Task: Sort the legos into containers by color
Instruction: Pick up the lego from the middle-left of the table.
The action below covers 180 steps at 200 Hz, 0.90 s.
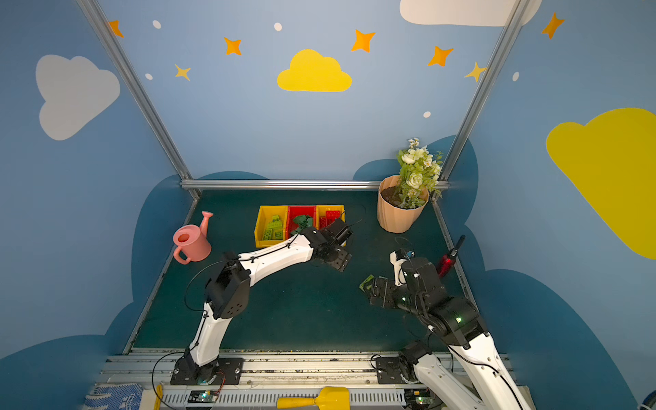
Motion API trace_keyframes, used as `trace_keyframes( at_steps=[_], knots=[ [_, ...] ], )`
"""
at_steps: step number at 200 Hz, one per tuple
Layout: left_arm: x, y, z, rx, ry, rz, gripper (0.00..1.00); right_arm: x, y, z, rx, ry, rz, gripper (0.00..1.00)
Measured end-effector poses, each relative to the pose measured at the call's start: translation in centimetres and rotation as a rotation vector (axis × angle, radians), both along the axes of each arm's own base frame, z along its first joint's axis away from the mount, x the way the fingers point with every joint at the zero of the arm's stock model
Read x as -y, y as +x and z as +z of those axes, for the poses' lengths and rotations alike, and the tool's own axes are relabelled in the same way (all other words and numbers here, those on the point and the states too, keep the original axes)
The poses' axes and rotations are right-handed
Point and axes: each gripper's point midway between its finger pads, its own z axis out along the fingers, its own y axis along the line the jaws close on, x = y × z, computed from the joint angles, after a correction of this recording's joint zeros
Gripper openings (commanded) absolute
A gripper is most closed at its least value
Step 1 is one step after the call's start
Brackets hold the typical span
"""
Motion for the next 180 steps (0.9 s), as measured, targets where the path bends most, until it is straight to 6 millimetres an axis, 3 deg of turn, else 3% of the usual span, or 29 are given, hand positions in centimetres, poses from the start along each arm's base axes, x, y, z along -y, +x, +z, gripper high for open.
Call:
trace_keyframes(
  at_steps=[52, 89, 180],
  knots=[
    [5.7, -2.7, -2.2, -0.003, 0.003, -0.111, 0.83, 1.1, -1.3, -0.4, -0.002, -0.003, -0.022, 0.97],
    [8.0, -4.4, -2.5, -0.012, -0.002, -0.16, 0.82, 1.4, -1.7, -0.5, -0.007, -0.008, -0.026, 0.97],
    [9.0, -4.6, -4.9, -0.052, 0.027, -0.174, 0.81, 1.6, -1.7, -0.6, -0.005, -0.017, -0.033, 0.97]
  ],
)
